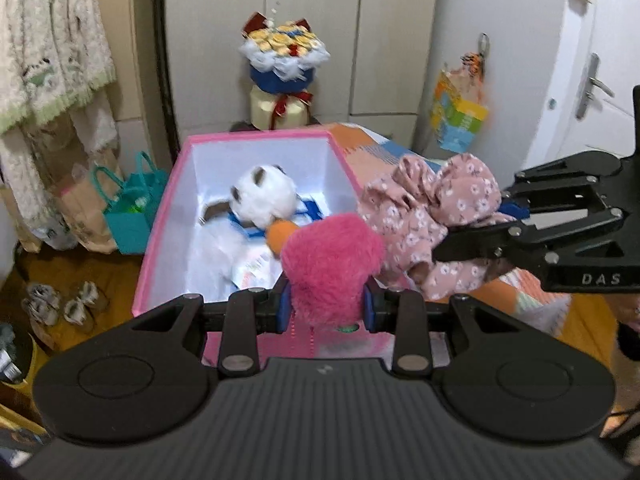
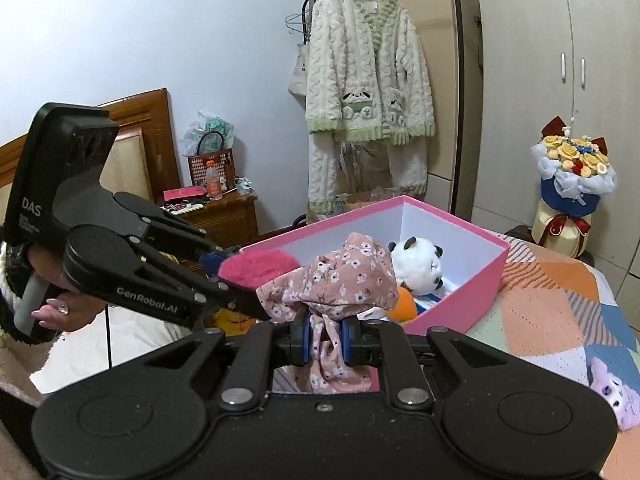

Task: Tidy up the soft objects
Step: 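Carry the pompom with the left gripper while the right gripper carries the scrunchie over the box, then lower the pompom and scrunchie into the pink box and open both grippers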

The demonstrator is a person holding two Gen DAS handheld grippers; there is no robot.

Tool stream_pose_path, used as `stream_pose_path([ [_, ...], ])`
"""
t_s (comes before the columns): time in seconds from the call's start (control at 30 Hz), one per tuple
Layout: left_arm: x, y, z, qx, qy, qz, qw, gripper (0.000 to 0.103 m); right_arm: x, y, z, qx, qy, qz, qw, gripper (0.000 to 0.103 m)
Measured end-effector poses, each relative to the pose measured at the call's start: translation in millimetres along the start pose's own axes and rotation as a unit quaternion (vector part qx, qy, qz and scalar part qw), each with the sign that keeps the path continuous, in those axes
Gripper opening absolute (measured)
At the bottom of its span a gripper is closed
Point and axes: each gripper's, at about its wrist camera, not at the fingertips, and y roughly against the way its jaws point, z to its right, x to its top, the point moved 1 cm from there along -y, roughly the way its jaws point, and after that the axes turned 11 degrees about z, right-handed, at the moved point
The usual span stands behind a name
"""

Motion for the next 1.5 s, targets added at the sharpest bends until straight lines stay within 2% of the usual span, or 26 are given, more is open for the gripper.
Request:
stream_pose_path([
  [0.2,22.0,-37.5,-23.2,0.015,-0.007,0.006,0.9998,0.032,12.2,-40.4,22.5,-0.032,0.001,-0.009,0.999,0.018],
  [0.37,40.4,-80.4,-38.8,0.050,-0.030,-0.002,0.9983,0.032,21.7,-79.4,41.4,-0.127,0.054,-0.006,0.990,0.018],
  [0.43,42.7,-96.1,-45.0,0.061,-0.033,-0.013,0.9975,0.032,24.5,-92.8,48.3,-0.145,0.068,-0.011,0.987,0.018],
  [0.6,42.1,-138.0,-61.5,0.078,-0.032,-0.052,0.9951,0.032,24.1,-130.5,71.7,-0.146,0.054,-0.044,0.987,0.018],
  [0.77,39.6,-160.9,-72.9,0.079,-0.012,-0.087,0.9930,0.035,20.6,-156.9,79.4,-0.152,0.067,-0.068,0.984,0.019],
  [0.83,38.9,-164.2,-78.6,0.076,0.009,-0.094,0.9926,0.035,18.0,-161.9,80.4,-0.153,0.072,-0.077,0.983,0.019],
  [0.97,36.4,-164.1,-79.3,0.086,0.007,-0.089,0.9923,0.041,15.5,-164.1,83.3,-0.156,0.066,-0.080,0.982,0.023],
  [1.03,36.5,-162.5,-77.4,0.089,-0.001,-0.085,0.9924,0.052,14.9,-162.6,82.1,-0.156,0.066,-0.080,0.982,0.035],
  [1.13,37.5,-151.3,-72.6,0.089,-0.014,-0.069,0.9935,0.061,15.4,-154.8,82.1,-0.146,0.052,-0.071,0.985,0.054],
  [1.5,40.8,-98.1,-57.5,0.082,-0.021,-0.033,0.9959,0.072,20.4,-98.4,76.9,-0.123,-0.017,-0.026,0.992,0.061],
])
